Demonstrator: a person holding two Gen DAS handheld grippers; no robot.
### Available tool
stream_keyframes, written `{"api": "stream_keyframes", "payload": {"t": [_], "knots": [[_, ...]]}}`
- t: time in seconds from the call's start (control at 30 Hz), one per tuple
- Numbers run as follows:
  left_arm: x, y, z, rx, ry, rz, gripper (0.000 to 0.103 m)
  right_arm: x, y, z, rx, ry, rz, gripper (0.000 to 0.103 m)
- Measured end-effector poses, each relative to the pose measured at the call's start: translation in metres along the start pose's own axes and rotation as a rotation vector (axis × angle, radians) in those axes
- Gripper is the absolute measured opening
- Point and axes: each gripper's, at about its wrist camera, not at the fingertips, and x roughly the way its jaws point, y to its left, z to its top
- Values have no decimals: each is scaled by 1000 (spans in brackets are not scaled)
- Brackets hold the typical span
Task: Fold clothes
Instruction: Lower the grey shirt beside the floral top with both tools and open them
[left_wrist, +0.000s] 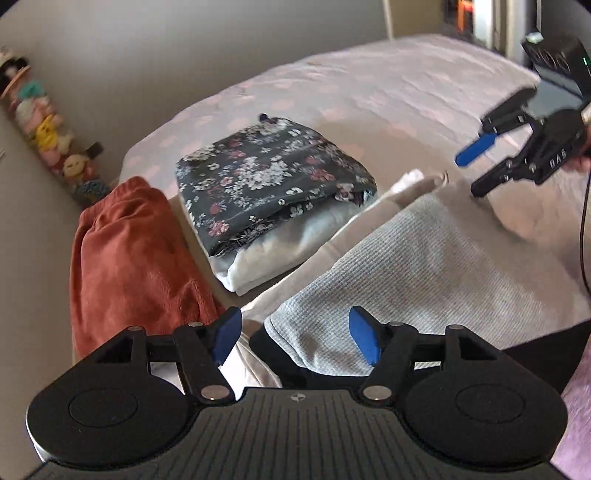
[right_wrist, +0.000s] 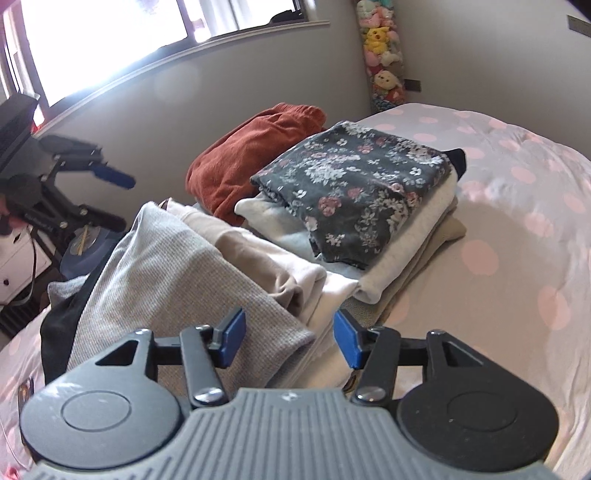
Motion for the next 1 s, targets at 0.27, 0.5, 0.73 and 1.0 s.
{"api": "stream_keyframes", "payload": {"t": [0.27,0.5,0.73,1.0], "knots": [[38,-9,10,189,123,-74,61,19,-5,0,-76,24,55,62],[43,-23,7,219,131,-83,38,12,-5,-12,-61,11,103,30],[26,-31,2,172,97,9,14,-11,18,-16,-105,-53,34,11],[-31,-34,-6,58,14,115,11,-46,53,-8,-197,-134,-61,10]]}}
